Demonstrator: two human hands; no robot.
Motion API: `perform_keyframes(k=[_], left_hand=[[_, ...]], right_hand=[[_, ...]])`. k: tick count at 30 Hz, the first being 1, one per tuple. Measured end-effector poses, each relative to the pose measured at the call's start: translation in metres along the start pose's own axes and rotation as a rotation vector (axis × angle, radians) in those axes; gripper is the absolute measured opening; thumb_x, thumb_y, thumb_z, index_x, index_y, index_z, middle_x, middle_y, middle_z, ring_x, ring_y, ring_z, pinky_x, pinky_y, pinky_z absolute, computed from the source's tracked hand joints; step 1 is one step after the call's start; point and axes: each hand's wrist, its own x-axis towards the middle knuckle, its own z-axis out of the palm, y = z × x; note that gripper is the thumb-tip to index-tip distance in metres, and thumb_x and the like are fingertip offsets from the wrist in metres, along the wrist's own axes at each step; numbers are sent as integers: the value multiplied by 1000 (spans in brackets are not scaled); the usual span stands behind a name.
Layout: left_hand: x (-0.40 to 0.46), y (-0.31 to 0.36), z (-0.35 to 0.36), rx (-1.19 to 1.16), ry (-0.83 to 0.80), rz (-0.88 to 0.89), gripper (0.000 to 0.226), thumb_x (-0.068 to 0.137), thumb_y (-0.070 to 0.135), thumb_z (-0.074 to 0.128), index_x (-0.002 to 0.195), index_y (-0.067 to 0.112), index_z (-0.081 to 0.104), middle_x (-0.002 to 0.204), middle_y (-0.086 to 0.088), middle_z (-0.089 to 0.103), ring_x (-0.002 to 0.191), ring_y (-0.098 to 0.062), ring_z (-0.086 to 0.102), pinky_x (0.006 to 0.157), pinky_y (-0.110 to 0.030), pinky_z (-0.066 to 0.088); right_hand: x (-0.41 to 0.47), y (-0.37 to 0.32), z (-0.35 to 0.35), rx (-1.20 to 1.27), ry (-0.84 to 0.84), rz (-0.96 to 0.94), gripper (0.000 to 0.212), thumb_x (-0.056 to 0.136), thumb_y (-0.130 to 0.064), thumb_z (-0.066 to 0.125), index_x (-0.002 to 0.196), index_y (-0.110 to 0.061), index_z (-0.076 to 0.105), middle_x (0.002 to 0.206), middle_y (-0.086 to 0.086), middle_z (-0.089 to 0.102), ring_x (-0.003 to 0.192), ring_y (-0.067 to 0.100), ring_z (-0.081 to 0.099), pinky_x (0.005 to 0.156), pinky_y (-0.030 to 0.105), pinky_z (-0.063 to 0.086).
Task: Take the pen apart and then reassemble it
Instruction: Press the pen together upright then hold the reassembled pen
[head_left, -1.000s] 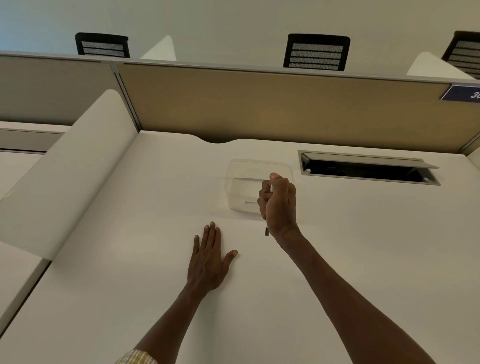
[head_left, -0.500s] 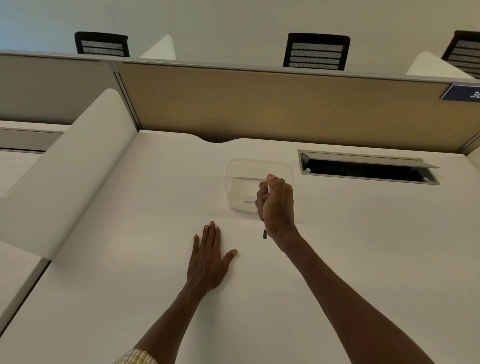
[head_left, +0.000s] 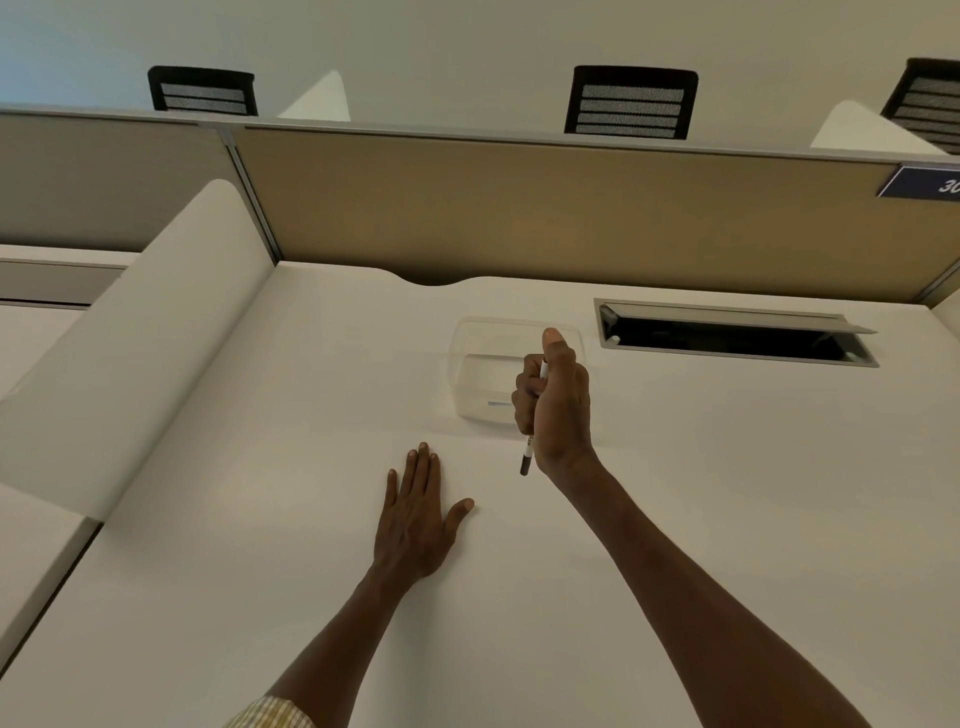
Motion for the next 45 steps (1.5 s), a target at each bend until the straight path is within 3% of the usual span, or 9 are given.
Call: perform_keyframes(k=[7, 12, 16, 19, 24, 29, 35, 40, 45], left_hand=[[2, 2, -8, -143, -37, -25, 80, 99, 58, 26, 155, 9, -3, 163, -2, -11, 150, -14, -15, 122, -38, -7], [3, 26, -41, -530, 78, -95, 61, 102, 47, 35, 151, 12, 30, 159, -1, 29, 148, -15, 21, 120, -30, 16], [2, 59, -77, -885, 94, -103, 40, 102, 45, 37, 107, 23, 70, 106, 2, 75, 99, -19, 67, 87, -34, 50], [0, 73, -95, -1175, -4, -156, 53, 102, 48, 34, 91, 15, 73, 82, -5, 78, 69, -16, 66, 65, -27, 49], [-5, 76, -106, -1350, -15, -189, 49, 96, 50, 52, 82, 9, 74, 69, -5, 67, 60, -16, 54, 62, -29, 46], [-7, 72, -110, -1412, 43, -212, 40, 95, 44, 57, 81, 12, 75, 69, -1, 62, 62, -15, 49, 66, -30, 46], [-7, 65, -115, -1434, 213, -335, 32, 94, 37, 62, 82, 9, 75, 72, -1, 68, 66, -15, 55, 67, -28, 49], [-6, 59, -120, -1365, 274, -346, 20, 93, 30, 65, 87, 15, 77, 81, -4, 75, 72, -14, 62, 76, -31, 55], [-4, 63, -121, -1312, 297, -366, 14, 91, 24, 69, 95, 14, 78, 82, -6, 76, 76, -14, 69, 78, -25, 58]], right_hand=[[5, 4, -10, 241, -3, 120, 39, 84, -39, 39, 51, -22, 25, 44, -8, 18, 40, 10, 11, 42, 21, 10], [6, 3, -15, 356, 8, 137, 42, 91, -30, 27, 51, -19, 24, 44, -3, 18, 42, 13, 12, 43, 22, 13], [3, 2, -12, 384, 5, 98, 41, 90, -26, 24, 50, -17, 22, 43, -1, 17, 43, 15, 10, 44, 21, 15], [1, 1, -14, 392, 8, 70, 40, 88, -23, 23, 49, -17, 23, 43, 0, 17, 45, 16, 9, 46, 24, 14], [-1, 1, -19, 381, 59, 56, 37, 86, -25, 30, 50, -15, 33, 45, 1, 26, 42, 18, 24, 45, 24, 28], [-1, 7, -25, 119, 113, -34, 36, 93, -23, 35, 64, -13, 54, 59, 3, 56, 59, 18, 54, 61, 31, 51], [-10, 13, -46, -342, 106, -88, 30, 97, -12, 45, 83, -3, 70, 67, 6, 60, 58, 13, 52, 51, 26, 42], [-24, 16, -66, -630, -106, 11, 15, 89, -12, 65, 84, -3, 77, 68, 7, 70, 50, 4, 57, 51, 18, 47], [-39, 28, -71, -815, -185, 76, 7, 83, -15, 74, 81, -11, 79, 75, 3, 75, 56, 7, 65, 55, 24, 50]])
